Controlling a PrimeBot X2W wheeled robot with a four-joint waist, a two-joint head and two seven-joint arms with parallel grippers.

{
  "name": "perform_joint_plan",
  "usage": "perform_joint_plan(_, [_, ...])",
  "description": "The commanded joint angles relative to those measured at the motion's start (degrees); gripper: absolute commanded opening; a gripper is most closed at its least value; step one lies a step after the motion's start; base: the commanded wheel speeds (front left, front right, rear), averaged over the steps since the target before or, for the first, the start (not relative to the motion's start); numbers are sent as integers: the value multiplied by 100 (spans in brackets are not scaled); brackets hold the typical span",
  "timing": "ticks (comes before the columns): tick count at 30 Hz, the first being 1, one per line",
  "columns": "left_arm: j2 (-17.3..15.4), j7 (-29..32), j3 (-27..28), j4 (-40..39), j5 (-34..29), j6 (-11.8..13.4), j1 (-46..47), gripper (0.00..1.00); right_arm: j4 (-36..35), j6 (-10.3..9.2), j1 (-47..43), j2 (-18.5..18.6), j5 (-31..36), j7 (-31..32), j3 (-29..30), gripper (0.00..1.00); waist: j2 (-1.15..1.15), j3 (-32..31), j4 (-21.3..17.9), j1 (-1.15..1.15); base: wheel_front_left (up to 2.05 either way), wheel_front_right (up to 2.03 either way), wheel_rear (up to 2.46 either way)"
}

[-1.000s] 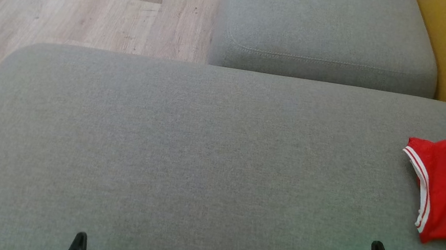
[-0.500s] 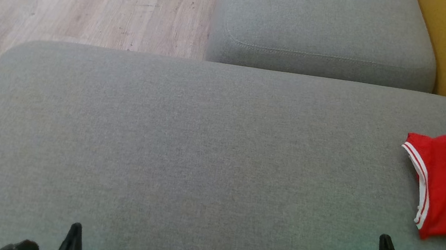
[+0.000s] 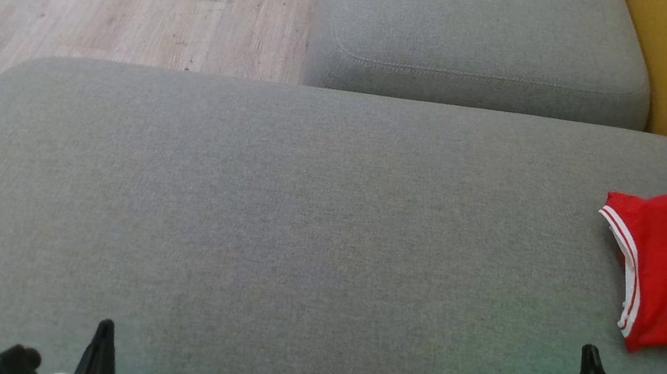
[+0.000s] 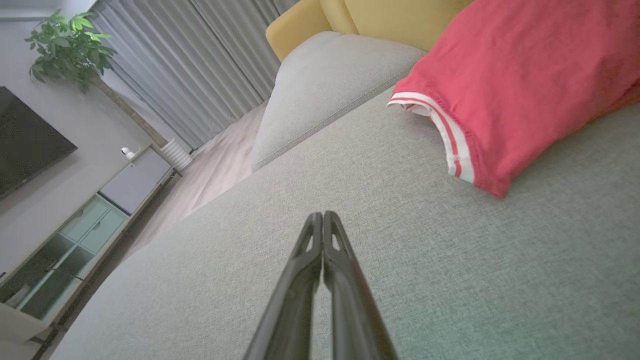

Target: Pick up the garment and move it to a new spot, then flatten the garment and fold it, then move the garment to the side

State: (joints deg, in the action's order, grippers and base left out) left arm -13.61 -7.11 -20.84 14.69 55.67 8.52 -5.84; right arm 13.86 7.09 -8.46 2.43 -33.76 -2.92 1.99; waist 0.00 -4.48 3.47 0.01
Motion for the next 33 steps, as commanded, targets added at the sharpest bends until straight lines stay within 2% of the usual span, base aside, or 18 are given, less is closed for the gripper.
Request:
perform_joint_plan(1, [4, 37, 226, -134, 125, -64, 355, 0, -152, 13, 369, 17, -196, 57, -3, 0, 0, 10, -7, -1, 0, 0, 0])
perform_joint_plan(33, [380, 506, 1124, -111, 1424, -624, 662, 0, -91, 23, 769, 27, -2255, 380, 164, 0, 0, 176, -131, -1, 0, 0, 0])
